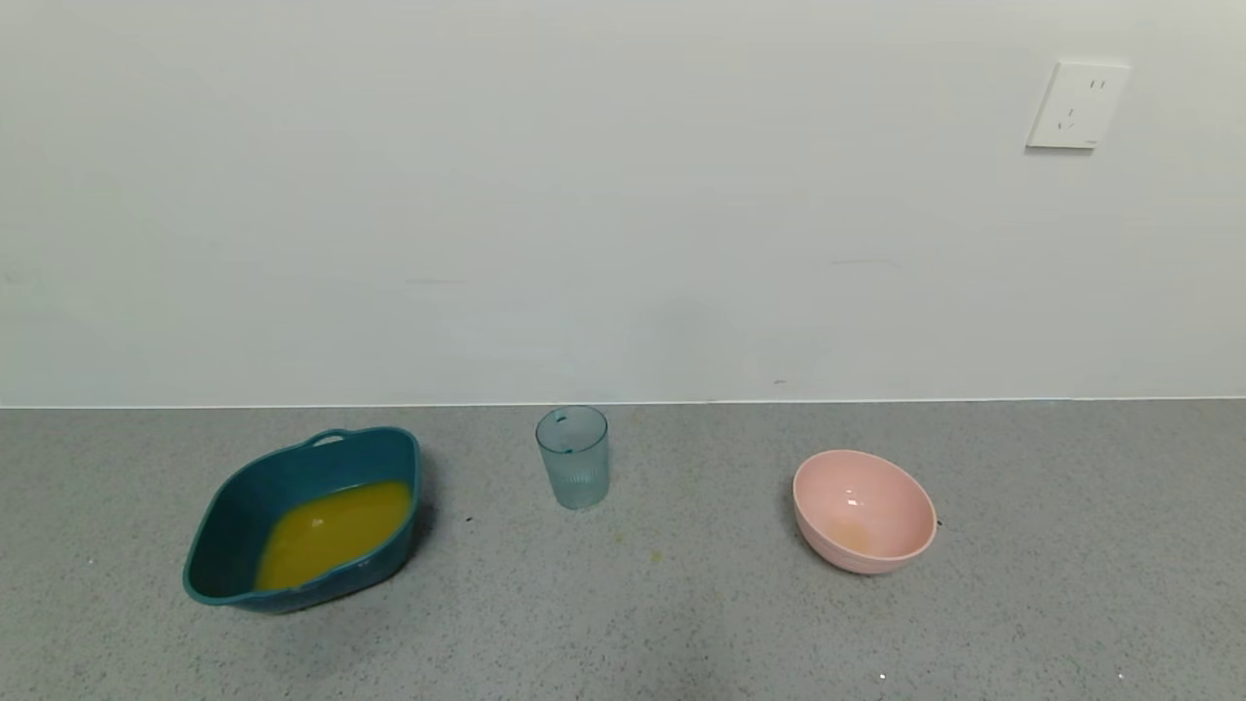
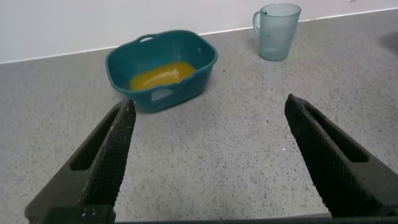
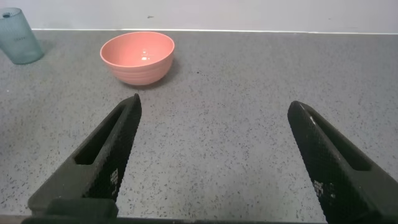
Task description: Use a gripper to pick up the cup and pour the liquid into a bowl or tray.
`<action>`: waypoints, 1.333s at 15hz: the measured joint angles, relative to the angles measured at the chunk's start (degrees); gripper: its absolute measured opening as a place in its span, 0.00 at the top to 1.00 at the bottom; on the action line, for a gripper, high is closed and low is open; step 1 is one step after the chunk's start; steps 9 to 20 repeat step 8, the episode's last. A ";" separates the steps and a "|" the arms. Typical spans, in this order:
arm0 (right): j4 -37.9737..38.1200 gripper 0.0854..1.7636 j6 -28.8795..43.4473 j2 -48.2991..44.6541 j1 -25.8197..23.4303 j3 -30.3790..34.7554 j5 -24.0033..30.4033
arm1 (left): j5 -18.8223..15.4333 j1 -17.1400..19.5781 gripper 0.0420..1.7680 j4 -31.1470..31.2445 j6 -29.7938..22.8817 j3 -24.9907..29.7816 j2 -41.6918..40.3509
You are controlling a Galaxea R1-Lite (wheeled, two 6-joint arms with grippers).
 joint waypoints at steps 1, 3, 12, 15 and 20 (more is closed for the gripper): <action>0.00 0.03 -0.02 0.00 0.00 0.00 0.00 | -0.04 0.00 0.03 -0.04 0.02 0.22 0.00; 0.02 0.03 -0.07 0.00 0.05 0.00 0.00 | -0.04 0.00 0.03 -0.06 0.05 0.41 0.00; 0.05 0.03 -0.11 0.00 0.00 0.00 0.00 | -0.06 0.00 0.03 0.13 0.00 0.51 0.00; 0.05 0.03 -0.11 0.00 0.00 0.00 0.00 | -0.06 0.00 0.03 0.13 0.00 0.51 0.00; 0.05 0.03 -0.11 0.00 0.00 0.00 0.00 | -0.06 0.00 0.03 0.13 0.00 0.51 0.00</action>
